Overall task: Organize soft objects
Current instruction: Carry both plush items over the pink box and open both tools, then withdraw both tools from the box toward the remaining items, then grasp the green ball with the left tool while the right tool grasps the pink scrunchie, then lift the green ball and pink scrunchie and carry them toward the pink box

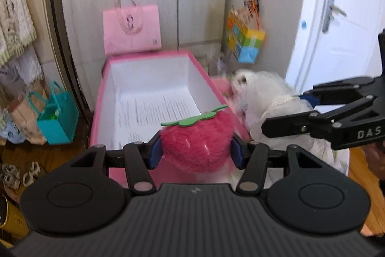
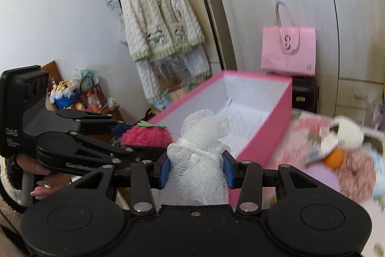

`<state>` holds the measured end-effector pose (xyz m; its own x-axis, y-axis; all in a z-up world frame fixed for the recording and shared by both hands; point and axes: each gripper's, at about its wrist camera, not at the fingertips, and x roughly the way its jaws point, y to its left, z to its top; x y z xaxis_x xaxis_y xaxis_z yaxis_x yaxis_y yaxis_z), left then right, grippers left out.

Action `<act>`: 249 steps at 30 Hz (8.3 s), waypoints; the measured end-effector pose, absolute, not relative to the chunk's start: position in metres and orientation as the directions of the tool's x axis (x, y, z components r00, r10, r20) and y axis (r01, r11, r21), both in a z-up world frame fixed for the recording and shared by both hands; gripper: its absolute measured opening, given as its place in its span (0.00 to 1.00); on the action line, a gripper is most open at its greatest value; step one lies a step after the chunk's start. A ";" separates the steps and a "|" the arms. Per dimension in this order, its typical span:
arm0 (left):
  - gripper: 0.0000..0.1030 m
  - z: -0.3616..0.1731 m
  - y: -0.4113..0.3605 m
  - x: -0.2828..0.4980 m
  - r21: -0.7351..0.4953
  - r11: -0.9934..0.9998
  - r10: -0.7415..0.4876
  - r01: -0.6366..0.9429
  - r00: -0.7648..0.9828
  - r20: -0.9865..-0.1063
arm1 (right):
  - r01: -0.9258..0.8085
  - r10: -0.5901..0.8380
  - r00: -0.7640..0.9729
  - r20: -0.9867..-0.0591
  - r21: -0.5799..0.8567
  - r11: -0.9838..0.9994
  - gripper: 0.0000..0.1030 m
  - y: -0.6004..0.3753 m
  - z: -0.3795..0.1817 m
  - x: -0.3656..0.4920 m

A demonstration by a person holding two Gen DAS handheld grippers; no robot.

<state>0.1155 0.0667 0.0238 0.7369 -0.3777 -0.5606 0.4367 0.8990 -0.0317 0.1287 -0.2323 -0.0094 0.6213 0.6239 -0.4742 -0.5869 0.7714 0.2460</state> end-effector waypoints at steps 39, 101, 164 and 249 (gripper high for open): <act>0.67 -0.036 0.057 0.372 -0.158 0.957 -0.278 0.245 0.602 -0.748 | -0.693 0.402 0.570 -0.717 -0.157 0.703 0.67 -0.140 -0.053 0.376; 0.77 -0.024 -0.041 0.056 -0.004 0.700 -0.539 0.714 0.524 -0.659 | -0.432 0.343 0.744 -0.574 -0.022 0.901 0.72 -0.300 -0.012 0.045; 0.36 -0.125 -0.104 0.130 -0.014 0.932 -0.313 0.363 0.784 -0.537 | -0.299 0.196 0.868 -0.457 -0.165 0.940 0.10 -0.335 -0.110 0.169; 0.36 -0.073 0.007 0.075 -0.198 0.800 -0.506 0.566 0.460 -0.729 | -0.176 0.144 0.722 -0.677 0.021 0.984 0.69 -0.314 -0.110 0.098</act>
